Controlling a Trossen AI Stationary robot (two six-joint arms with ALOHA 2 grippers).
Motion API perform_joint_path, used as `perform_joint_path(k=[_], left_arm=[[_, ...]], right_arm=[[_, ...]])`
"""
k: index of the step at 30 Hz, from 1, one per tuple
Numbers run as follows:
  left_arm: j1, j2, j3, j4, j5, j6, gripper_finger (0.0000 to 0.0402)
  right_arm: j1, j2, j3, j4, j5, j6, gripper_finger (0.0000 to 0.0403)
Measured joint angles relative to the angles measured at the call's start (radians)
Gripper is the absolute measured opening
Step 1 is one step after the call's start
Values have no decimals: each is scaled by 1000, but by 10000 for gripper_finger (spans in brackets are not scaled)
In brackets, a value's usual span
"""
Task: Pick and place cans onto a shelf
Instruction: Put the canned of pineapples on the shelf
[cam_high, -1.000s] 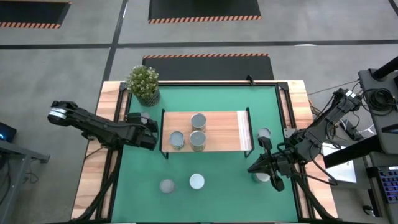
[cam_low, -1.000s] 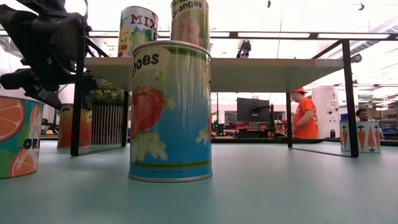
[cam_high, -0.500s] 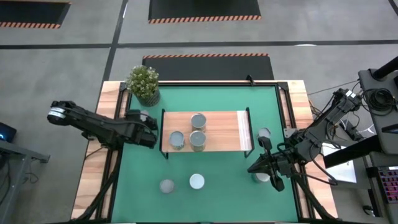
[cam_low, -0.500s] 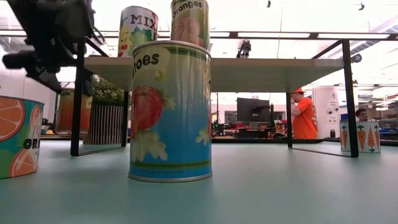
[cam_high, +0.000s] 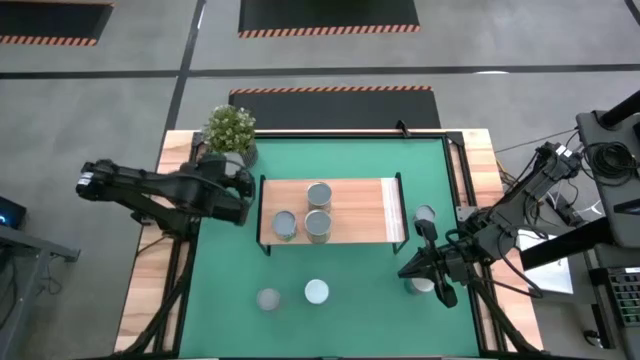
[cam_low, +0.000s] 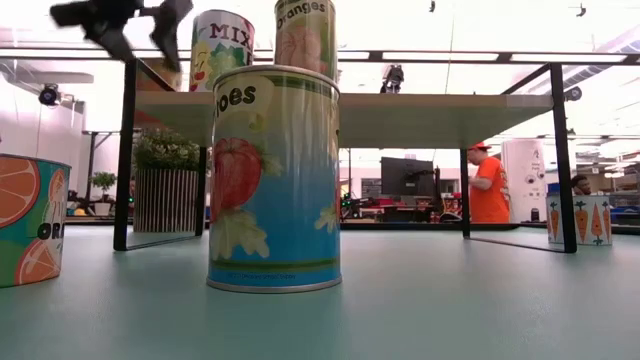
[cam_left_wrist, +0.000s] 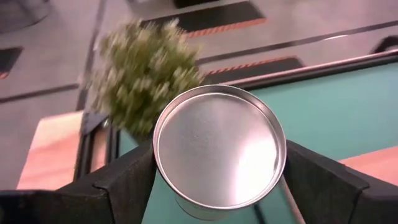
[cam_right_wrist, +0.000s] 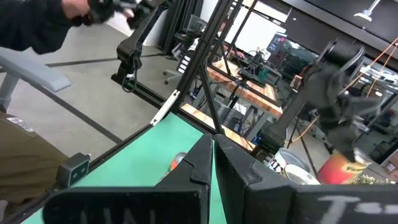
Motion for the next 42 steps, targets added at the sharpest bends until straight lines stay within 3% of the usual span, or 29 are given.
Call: perform_joint_path(k=[9,14,20,29,39,42], left_arm=[[-3,57,351,3,-32,348,300],[-40,136,538,83,-33,572,300],[-98,274,765,212,-32,850,300],[-144,531,1108,234,-4,1120,300],[-158,600,1060,541,176,1354,300],[-157,616,1059,628,300,1402,300]], right_arm=[[0,0,0,0,0,2,9],[0,0,0,0,0,1,9],[0,0,0,0,0,1,9],[0,0,0,0,0,4,9],[0,-40,0,-56,0,31,9],[0,-48,-1,-61,-1,34,9]])
